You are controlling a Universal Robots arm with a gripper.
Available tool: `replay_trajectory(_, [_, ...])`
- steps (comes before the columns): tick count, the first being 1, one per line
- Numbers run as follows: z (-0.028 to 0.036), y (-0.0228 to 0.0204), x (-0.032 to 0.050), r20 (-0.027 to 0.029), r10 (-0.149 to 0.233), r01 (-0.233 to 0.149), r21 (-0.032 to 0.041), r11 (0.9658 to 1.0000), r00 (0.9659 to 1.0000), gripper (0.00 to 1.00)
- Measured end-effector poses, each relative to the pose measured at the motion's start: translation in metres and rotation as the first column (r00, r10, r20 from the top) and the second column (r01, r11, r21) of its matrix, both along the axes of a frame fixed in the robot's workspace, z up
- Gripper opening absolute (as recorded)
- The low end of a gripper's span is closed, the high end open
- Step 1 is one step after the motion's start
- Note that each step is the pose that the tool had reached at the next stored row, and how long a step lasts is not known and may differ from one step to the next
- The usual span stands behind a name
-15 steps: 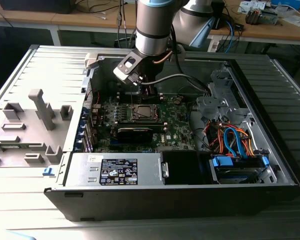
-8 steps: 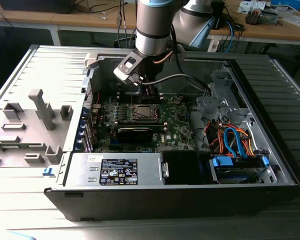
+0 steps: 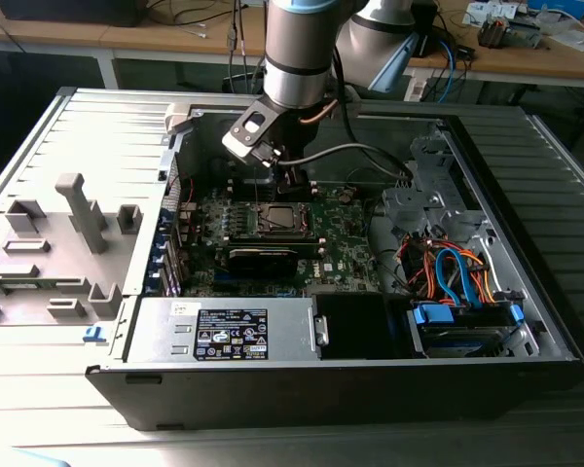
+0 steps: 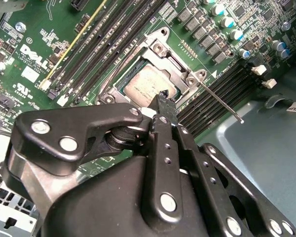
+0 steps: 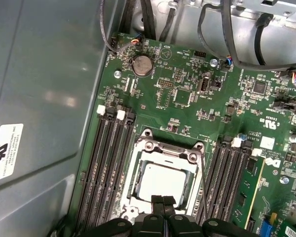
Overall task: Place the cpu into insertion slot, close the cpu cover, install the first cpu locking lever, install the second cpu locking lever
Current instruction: 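Install the first cpu locking lever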
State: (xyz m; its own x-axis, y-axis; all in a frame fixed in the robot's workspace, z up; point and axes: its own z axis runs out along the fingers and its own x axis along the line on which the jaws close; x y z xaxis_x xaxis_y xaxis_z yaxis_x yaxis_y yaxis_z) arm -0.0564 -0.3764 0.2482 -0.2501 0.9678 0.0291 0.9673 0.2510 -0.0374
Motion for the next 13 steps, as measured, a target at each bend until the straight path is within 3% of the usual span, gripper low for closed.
replay_trajectory(13, [0.0000,0.0000,0.0000,0.0000,0.032,-0.032,0.0000,0.9995,0.9995,0.11])
